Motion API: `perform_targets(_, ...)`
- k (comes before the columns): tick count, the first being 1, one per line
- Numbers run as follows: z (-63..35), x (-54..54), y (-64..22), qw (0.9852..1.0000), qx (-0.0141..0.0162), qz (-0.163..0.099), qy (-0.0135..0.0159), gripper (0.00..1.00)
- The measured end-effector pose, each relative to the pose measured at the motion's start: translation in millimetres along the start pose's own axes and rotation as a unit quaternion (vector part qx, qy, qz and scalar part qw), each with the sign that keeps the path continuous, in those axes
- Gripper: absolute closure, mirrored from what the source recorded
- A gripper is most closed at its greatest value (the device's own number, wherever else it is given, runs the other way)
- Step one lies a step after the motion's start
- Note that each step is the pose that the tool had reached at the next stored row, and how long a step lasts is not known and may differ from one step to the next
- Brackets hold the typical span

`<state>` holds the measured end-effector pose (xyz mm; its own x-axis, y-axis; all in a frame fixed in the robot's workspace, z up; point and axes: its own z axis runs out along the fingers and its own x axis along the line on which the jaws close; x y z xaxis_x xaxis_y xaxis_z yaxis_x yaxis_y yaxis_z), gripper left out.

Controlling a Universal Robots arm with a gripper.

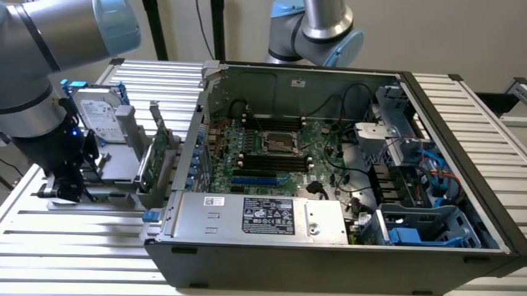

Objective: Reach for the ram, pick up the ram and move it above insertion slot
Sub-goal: 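Pick up the ram and move it above insertion slot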

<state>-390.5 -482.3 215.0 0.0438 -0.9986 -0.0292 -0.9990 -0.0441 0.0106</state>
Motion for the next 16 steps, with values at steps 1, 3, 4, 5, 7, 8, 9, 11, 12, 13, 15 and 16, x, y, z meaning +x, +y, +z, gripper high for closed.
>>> perform_targets(1, 1.8, 0.0, 0.0, 1.0, 0.0001, 0.001, 0.0, 0.52)
perform_targets(3, 5.2, 0.2, -0.1, 1.0, 0.0, 0.001, 0.0, 0.52)
perform_targets(4, 6.6, 0.2, -0.1, 1.0, -0.0002, 0.001, 0.0, 0.52)
perform_targets(5, 8.3, 0.2, -0.1, 1.0, -0.0002, 0.001, 0.0, 0.52)
perform_targets(7, 11.5, 0.3, -0.1, 1.0, -0.0002, 0.001, -0.0001, 0.52)
perform_targets(8, 12.6, 0.3, -0.1, 1.0, -0.0003, 0.001, 0.0, 0.52)
perform_targets(9, 13.6, 0.3, -0.2, 1.0, -0.0005, 0.001, 0.0, 0.52)
perform_targets(11, 15.2, 0.2, -0.2, 1.0, -0.001, 0.001, -0.0001, 0.52)
perform_targets(12, 15.7, 0.1, -0.2, 1.0, -0.0015, 0.001, -0.0001, 0.52)
perform_targets(13, 16.4, 0.0, -0.2, 1.0, -0.002, 0.001, -0.0001, 0.52)
perform_targets(15, 17.8, -0.3, -0.2, 1.0, -0.0032, 0.002, -0.0002, 0.54)
perform_targets(16, 18.5, -0.5, -0.3, 1.0, -0.0038, 0.002, -0.0002, 0.67)
